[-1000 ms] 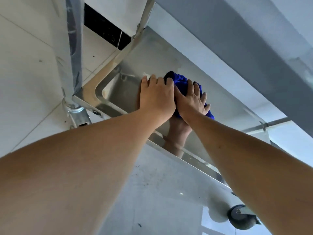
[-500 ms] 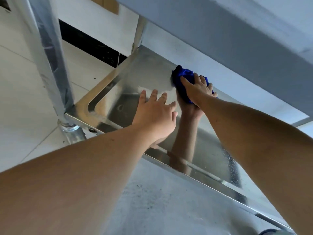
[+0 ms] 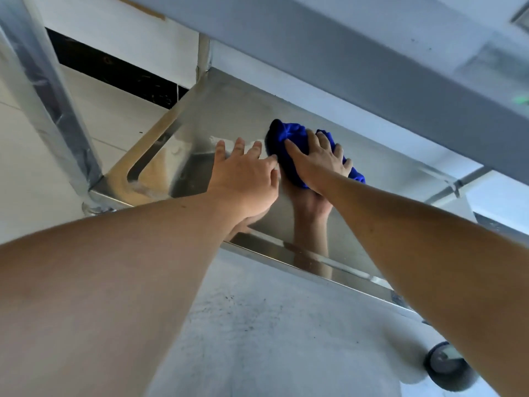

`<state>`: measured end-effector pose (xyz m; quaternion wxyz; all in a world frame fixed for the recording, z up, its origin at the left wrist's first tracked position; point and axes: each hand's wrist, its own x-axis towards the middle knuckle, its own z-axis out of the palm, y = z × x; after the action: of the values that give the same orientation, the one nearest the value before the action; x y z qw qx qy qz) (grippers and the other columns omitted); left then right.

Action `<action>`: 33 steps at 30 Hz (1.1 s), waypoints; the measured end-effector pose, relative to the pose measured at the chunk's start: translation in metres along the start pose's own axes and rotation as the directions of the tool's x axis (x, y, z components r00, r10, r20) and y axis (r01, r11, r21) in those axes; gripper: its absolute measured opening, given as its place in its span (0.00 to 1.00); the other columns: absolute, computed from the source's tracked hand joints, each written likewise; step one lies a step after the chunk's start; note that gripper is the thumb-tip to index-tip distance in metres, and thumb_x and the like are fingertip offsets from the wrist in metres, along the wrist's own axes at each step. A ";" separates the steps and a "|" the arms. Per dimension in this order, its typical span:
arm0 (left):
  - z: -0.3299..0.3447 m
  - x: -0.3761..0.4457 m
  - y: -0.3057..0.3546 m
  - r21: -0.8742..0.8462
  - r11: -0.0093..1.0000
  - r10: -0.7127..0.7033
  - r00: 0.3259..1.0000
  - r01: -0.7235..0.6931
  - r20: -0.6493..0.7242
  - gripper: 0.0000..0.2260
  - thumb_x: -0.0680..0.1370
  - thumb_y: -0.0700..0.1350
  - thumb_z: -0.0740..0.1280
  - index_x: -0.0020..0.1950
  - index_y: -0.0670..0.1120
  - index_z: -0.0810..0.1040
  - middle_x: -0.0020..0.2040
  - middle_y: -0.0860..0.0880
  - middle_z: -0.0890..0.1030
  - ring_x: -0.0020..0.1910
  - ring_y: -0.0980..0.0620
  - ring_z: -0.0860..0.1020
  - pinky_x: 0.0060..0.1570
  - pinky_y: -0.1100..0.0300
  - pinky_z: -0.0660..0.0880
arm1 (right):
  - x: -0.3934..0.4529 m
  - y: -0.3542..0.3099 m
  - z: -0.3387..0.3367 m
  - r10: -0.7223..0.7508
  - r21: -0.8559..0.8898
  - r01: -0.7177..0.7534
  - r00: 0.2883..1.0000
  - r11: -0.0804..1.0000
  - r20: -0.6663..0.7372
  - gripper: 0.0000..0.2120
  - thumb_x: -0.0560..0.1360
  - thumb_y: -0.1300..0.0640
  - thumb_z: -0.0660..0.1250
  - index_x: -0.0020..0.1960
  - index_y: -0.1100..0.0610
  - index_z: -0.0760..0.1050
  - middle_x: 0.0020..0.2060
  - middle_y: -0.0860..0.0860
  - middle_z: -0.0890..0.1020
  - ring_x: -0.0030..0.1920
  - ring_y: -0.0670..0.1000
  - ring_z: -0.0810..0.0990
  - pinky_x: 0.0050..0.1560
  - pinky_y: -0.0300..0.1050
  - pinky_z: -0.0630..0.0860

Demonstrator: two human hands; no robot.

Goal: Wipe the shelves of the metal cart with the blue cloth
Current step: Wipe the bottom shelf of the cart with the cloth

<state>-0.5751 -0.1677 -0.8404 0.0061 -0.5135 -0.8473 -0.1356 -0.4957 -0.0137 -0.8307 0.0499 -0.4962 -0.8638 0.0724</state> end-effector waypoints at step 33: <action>-0.003 0.009 0.111 -0.127 0.984 0.134 0.989 -0.125 0.067 0.09 0.78 0.48 0.58 0.52 0.47 0.75 0.57 0.45 0.76 0.56 0.43 0.73 0.51 0.50 0.72 | -0.136 0.125 -0.023 0.152 0.028 -0.153 0.988 0.988 0.036 0.36 0.72 0.24 0.46 0.77 0.36 0.54 0.81 0.42 0.54 0.80 0.57 0.47 0.76 0.66 0.41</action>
<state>-0.4827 -0.1126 -0.8111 -0.0487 -0.5716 -0.8018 -0.1672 -0.3181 -0.0672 -0.8317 0.0370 -0.5586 -0.8228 0.0976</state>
